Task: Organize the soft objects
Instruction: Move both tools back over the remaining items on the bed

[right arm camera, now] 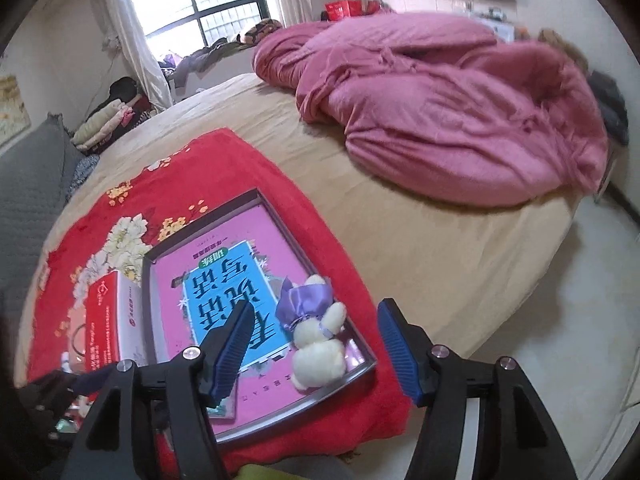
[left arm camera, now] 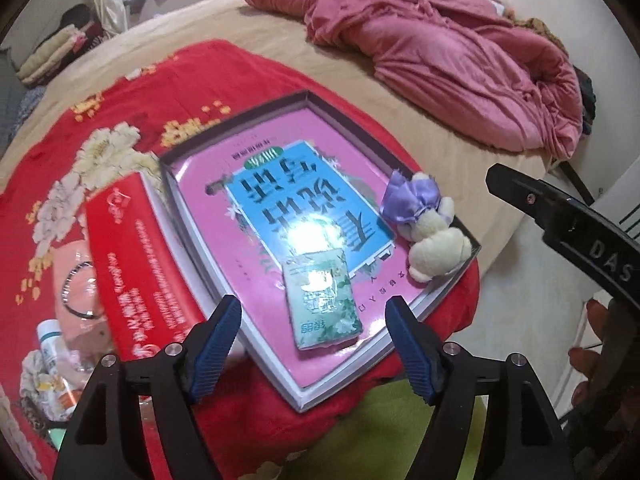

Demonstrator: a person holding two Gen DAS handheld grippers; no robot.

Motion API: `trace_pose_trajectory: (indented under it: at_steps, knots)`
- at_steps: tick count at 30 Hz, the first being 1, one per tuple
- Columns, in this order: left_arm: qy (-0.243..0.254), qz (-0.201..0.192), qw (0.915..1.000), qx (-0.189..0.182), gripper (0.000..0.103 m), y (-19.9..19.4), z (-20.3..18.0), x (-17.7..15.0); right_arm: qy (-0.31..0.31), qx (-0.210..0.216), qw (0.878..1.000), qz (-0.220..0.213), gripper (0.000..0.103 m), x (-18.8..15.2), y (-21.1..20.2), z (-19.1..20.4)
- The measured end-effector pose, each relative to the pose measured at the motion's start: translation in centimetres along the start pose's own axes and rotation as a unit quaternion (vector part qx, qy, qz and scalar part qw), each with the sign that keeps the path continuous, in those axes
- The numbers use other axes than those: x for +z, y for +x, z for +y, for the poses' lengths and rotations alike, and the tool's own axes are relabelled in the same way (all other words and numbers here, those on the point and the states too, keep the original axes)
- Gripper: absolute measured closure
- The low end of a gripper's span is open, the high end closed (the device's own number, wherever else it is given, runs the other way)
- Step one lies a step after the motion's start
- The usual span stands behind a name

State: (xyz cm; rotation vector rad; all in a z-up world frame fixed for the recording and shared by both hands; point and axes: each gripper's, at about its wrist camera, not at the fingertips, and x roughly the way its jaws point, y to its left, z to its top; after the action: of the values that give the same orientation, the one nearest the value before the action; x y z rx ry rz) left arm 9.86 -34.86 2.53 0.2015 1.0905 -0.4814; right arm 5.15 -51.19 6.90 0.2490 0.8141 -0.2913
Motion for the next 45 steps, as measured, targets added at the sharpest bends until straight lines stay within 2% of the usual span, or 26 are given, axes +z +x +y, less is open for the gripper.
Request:
trace_pose_trajectory:
  at_steps: [5,10,16,26,33,45]
  knots:
    - [-0.01,-0.021,0.9997,0.001,0.027,-2.2,1.2,-0.5,-0.02,-0.005,1.0,-0.019,0.033,0.3,-1.7,1.3]
    - [-0.026,-0.034,0.9991,0.006,0.026,-3.8,2.9,-1.7,-0.036,-0.017,0.999,-0.024,0.032,0.2,-2.6,2.7]
    - [-0.06,-0.054,0.9964,0.026,0.026,-5.8,5.8,-3.0,-0.04,-0.004,0.999,-0.026,0.031,-0.2,-3.8,4.4]
    - [-0.109,-0.072,0.991,0.031,0.026,-9.1,11.3,-5.7,-0.068,0.034,0.996,-0.048,0.03,-0.5,-6.7,9.0]
    - [-0.158,-0.087,0.9826,0.044,0.026,-11.7,16.2,-8.0,-0.099,0.065,0.991,-0.06,0.03,-0.8,-8.6,13.1]
    - [-0.244,-0.105,0.9613,0.073,0.026,-15.2,24.9,-12.1,-0.145,0.106,0.982,-0.058,0.03,-2.2,-9.9,18.8]
